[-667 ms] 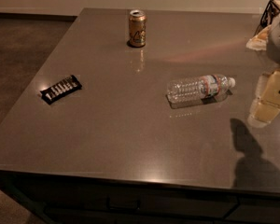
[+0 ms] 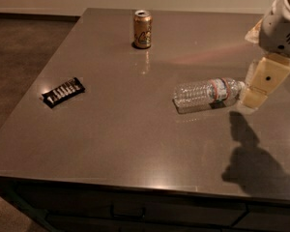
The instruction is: Move orange can near rxbar chocolate
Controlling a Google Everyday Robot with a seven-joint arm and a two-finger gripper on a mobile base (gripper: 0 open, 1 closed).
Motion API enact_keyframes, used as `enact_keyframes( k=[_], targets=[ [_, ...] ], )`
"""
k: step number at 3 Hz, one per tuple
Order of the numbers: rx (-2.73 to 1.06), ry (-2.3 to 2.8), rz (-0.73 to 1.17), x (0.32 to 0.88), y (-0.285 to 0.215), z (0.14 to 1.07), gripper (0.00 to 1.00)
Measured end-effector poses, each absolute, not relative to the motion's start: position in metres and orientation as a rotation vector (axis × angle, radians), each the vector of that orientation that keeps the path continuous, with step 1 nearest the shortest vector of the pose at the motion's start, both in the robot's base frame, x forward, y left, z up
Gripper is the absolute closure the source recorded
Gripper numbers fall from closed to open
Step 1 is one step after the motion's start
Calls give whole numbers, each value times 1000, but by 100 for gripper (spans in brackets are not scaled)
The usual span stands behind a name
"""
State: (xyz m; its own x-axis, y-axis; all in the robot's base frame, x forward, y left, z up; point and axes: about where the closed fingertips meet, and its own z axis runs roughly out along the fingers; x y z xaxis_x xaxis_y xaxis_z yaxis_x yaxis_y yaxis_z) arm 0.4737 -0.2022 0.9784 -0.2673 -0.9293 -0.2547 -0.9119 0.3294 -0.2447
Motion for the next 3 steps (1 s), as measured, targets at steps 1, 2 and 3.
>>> enact_keyframes(
  k=[1, 2, 3],
  targets=[
    [-1524, 2273, -26, 512, -193, 974, 0],
    [-1363, 2321, 16, 562, -184, 963, 0],
    [-1167, 2367, 59, 611, -181, 950, 0]
  ],
)
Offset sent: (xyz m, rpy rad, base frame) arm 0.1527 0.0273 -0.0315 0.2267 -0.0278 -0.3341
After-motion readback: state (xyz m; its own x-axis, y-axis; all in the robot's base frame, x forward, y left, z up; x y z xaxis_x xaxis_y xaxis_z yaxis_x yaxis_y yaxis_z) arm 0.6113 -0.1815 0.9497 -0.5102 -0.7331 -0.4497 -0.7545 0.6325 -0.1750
